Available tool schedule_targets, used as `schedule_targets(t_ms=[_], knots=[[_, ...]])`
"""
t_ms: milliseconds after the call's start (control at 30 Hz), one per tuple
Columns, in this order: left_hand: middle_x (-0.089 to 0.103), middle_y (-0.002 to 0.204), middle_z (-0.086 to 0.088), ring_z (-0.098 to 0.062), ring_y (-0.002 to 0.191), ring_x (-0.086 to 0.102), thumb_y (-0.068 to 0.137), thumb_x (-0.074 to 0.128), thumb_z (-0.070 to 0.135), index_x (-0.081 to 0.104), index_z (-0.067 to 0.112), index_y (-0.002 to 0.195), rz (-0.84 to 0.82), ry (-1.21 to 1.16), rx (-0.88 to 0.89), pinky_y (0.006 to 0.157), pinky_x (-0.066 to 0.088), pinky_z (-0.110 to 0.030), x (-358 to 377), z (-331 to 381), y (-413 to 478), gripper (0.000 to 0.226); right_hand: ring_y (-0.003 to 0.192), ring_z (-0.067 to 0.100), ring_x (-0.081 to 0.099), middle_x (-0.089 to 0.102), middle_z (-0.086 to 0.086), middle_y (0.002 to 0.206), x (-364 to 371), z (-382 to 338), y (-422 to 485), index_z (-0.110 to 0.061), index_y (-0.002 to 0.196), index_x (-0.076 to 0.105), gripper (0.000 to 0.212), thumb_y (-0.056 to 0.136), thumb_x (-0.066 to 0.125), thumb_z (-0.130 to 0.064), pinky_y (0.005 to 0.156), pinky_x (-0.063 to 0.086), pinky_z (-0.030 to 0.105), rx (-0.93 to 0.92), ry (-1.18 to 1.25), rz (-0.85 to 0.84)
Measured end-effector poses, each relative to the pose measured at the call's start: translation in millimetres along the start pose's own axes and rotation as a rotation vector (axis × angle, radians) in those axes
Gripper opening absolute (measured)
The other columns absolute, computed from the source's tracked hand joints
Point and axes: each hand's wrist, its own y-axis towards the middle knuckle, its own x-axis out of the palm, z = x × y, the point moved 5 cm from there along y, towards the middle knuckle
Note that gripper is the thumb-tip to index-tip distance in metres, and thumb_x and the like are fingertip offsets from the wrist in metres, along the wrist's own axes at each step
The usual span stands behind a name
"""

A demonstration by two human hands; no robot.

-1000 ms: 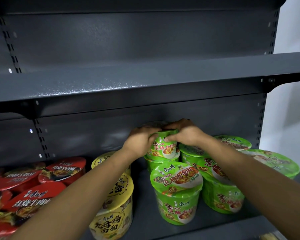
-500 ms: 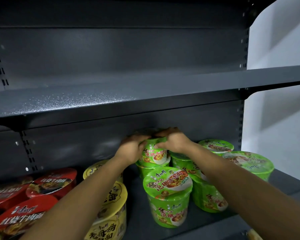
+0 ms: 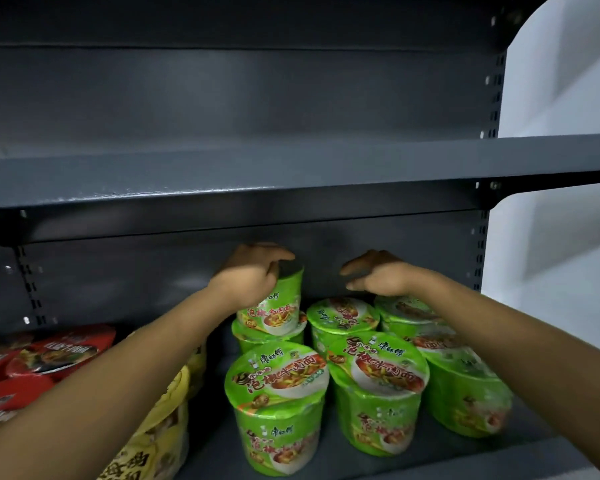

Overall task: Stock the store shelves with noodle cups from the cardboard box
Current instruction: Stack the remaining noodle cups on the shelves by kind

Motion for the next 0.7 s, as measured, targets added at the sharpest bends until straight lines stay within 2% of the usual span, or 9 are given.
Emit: schedule_targets(t_ms=[133, 233, 333, 500, 700], knots=[[0.057, 0.133, -0.002, -0.02, 0.126, 0.049, 0.092, 0.039, 0.026, 0.063, 0.02, 0.122, -0.021, -0.002, 0.015, 0.104, 0.03, -0.019, 17.1, 22.5, 15.8, 0.04, 0.13, 0.014, 0.043, 0.046, -0.006, 0.143, 2.0, 47.1, -11.5, -0.027, 0.132, 0.055, 0.042, 0.091, 0.061, -0.034, 0.093, 0.029, 0.012, 0.029, -0.062, -0.063], [0.057, 0.133, -0.002, -0.019, 0.127, 0.048, 0.094, 0.05, 0.018, 0.063, 0.019, 0.123, -0.037, -0.001, 0.039, 0.104, 0.028, -0.018, 32.8, 45.1, 27.3, 0.032, 0.129, 0.013, 0.044, 0.048, -0.005, 0.142, 6.0, 73.0, -18.4, -0.028, 0.134, 0.053, 0.05, 0.087, 0.066, -0.036, 0.093, 0.029, 0.014, 0.057, -0.068, -0.106], [0.056, 0.134, -0.002, -0.019, 0.127, 0.048, 0.093, 0.053, 0.021, 0.061, 0.018, 0.125, -0.09, 0.005, 0.082, 0.104, 0.027, -0.018, 57.6, 69.2, 35.9, 0.033, 0.12, 0.017, 0.053, 0.056, -0.003, 0.133, 11.5, 89.4, -25.1, -0.028, 0.138, 0.048, 0.064, 0.08, 0.071, -0.042, 0.094, 0.041, 0.021, 0.094, -0.045, -0.172], [0.056, 0.135, 0.002, -0.021, 0.124, 0.051, 0.089, 0.057, 0.031, 0.058, 0.025, 0.128, -0.225, 0.052, 0.062, 0.103, 0.041, -0.032, 108.6, 99.8, 47.1, 0.039, 0.129, 0.02, 0.045, 0.045, -0.002, 0.144, 24.8, 103.8, -26.3, -0.026, 0.145, 0.037, 0.084, 0.073, 0.072, -0.054, 0.105, 0.038, 0.028, 0.116, -0.143, -0.208], [0.058, 0.128, -0.005, -0.031, 0.115, 0.055, 0.086, 0.057, 0.037, 0.056, 0.031, 0.126, -0.368, 0.11, -0.04, 0.095, 0.048, -0.042, 155.7, 115.3, 50.2, 0.041, 0.125, 0.018, 0.049, 0.05, -0.002, 0.14, 36.3, 113.3, -17.6, -0.027, 0.141, 0.044, 0.076, 0.074, 0.072, -0.049, 0.102, 0.041, 0.026, 0.129, -0.067, -0.168]])
